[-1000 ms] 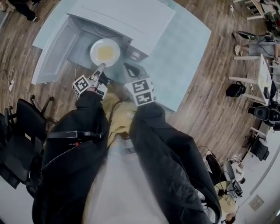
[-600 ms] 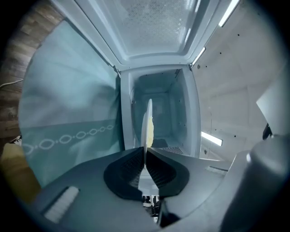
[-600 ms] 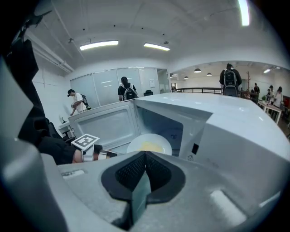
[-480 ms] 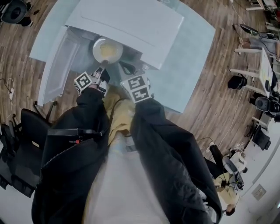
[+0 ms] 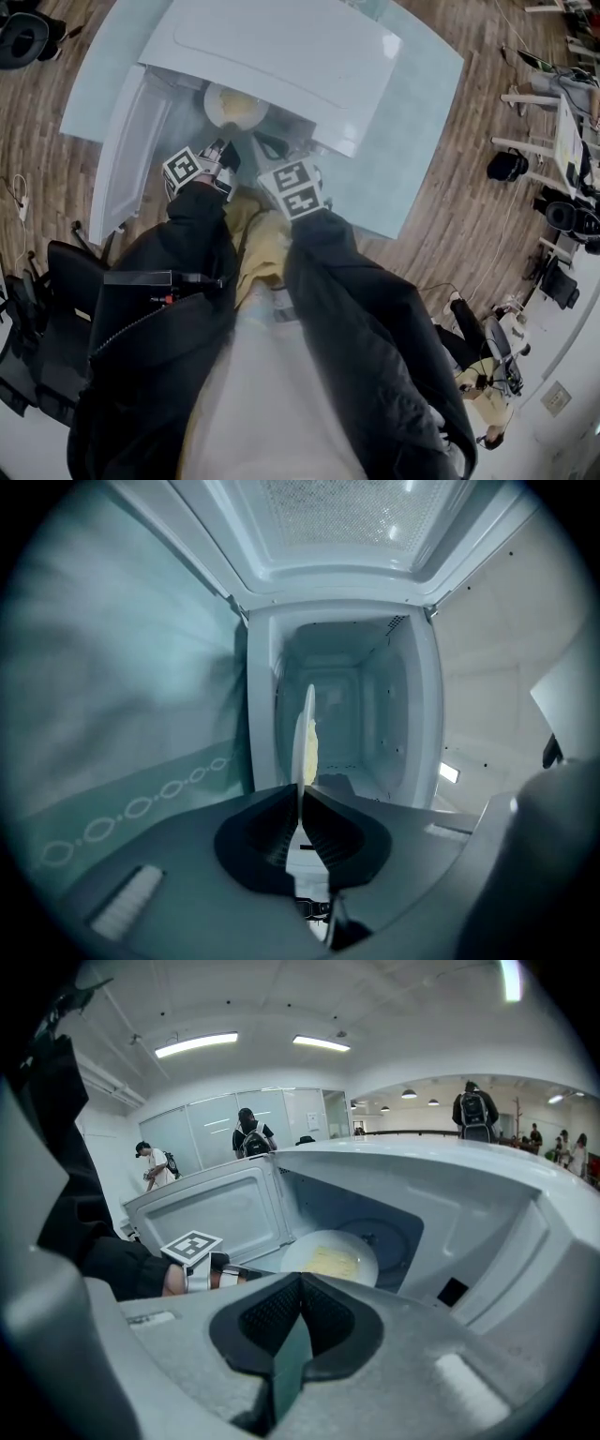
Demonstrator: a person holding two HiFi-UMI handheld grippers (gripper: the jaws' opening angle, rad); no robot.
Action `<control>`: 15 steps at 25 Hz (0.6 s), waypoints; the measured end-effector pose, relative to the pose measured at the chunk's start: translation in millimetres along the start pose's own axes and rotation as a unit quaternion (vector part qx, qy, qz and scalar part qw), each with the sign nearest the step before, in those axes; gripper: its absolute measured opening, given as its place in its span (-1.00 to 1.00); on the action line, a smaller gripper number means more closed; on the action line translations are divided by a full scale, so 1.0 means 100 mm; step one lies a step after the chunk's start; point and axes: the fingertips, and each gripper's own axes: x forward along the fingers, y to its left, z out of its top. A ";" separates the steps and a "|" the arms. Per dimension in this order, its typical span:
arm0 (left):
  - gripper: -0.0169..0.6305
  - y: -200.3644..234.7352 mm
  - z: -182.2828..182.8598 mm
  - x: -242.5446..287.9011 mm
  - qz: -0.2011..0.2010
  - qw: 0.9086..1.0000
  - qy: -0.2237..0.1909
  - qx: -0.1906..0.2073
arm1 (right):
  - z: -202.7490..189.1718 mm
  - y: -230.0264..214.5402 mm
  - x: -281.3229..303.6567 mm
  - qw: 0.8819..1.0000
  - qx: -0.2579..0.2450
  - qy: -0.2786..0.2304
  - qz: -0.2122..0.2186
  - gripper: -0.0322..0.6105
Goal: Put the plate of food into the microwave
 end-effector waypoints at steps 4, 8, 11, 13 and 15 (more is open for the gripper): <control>-0.91 -0.02 0.04 0.08 0.000 1.000 0.006 -0.010 | 0.00 -0.02 0.03 1.000 0.004 0.005 -0.006 -0.90; -0.91 0.02 0.12 0.14 0.003 1.000 0.004 -0.015 | -0.02 -0.08 0.04 1.000 0.015 0.008 -0.015 -0.90; -0.90 0.02 0.18 0.17 0.007 1.000 0.004 -0.024 | -0.03 -0.09 0.03 0.999 0.024 0.009 -0.023 -0.90; -0.88 0.01 0.19 0.22 0.010 1.000 0.004 -0.026 | -0.05 -0.13 0.01 0.999 0.030 0.009 -0.027 -0.90; -0.88 0.02 0.19 0.28 0.011 1.000 0.003 -0.026 | -0.08 -0.20 -0.01 0.999 0.036 0.009 -0.030 -0.90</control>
